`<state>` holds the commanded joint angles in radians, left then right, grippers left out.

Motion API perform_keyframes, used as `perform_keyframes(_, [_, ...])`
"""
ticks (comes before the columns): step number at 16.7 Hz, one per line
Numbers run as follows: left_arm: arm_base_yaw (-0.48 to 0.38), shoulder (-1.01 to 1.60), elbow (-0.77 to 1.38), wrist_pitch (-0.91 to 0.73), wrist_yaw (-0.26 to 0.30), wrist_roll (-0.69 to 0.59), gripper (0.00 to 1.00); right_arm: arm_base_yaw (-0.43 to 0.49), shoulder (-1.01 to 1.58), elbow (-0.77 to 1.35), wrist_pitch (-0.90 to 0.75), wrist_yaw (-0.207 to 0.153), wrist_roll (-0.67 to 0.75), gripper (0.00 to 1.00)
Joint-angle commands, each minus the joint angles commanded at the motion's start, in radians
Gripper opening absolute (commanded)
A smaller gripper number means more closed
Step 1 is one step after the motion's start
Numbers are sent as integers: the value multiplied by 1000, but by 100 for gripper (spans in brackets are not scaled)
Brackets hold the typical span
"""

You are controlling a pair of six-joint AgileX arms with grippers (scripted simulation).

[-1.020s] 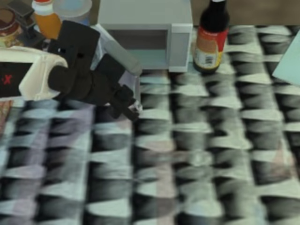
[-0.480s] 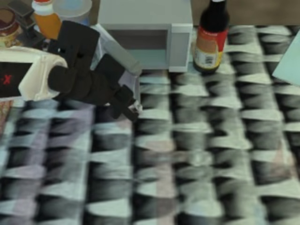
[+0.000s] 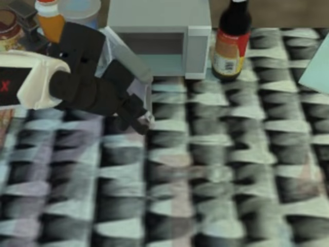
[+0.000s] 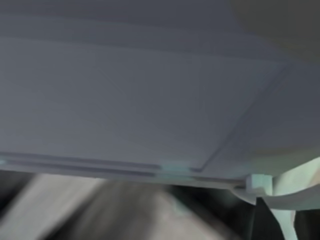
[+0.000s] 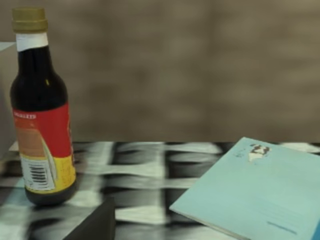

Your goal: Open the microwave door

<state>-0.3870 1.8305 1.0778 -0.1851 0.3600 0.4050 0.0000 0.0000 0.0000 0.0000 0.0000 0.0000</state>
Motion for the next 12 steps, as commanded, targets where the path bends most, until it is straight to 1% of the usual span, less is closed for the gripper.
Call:
perform_keyframes(2, [11,-1,-2,-9,12,22,0,0,0,0,0,0,0,100])
perform_keyframes(12, [12,-1,-2,-10,13,23,0,0,0,0,0,0,0,100])
